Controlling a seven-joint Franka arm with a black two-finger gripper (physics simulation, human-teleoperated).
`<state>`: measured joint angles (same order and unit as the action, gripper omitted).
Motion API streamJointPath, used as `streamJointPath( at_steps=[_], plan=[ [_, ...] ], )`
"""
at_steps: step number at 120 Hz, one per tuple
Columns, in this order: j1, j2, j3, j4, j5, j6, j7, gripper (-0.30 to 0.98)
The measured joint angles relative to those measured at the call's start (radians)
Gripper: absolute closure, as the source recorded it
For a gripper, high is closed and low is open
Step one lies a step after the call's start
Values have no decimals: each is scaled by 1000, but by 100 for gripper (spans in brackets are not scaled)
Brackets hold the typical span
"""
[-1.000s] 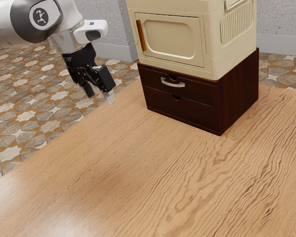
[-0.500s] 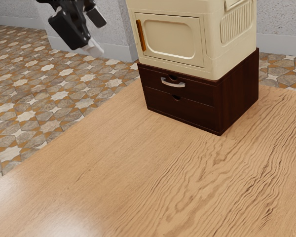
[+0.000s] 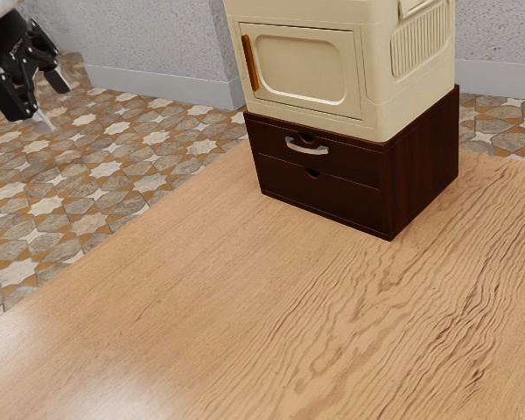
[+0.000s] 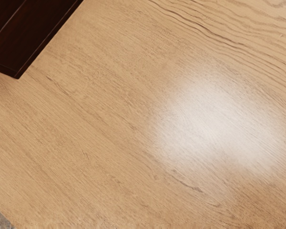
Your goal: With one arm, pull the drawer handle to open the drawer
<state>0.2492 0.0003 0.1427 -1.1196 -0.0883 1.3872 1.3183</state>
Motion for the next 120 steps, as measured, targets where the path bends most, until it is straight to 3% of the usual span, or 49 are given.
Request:
streamJointPath(
  at_steps=[11,32,55,74,85,90,109,114,120],
  plan=[
    [79,6,4,-11,10,-4,49,0],
    [222,8,-6,-15,96,8,118,0],
    [445,12,-125,-78,40,78,154,0],
    [471,16,-181,-237,49,216,152,0],
    [420,38,-224,-273,63,296,142,1],
    [348,59,-243,-277,65,328,138,1],
    [-264,100,-296,-279,84,430,120,4],
    [-309,106,-297,-280,94,447,117,5],
    [-278,109,-295,-283,103,463,116,5]
  ],
)
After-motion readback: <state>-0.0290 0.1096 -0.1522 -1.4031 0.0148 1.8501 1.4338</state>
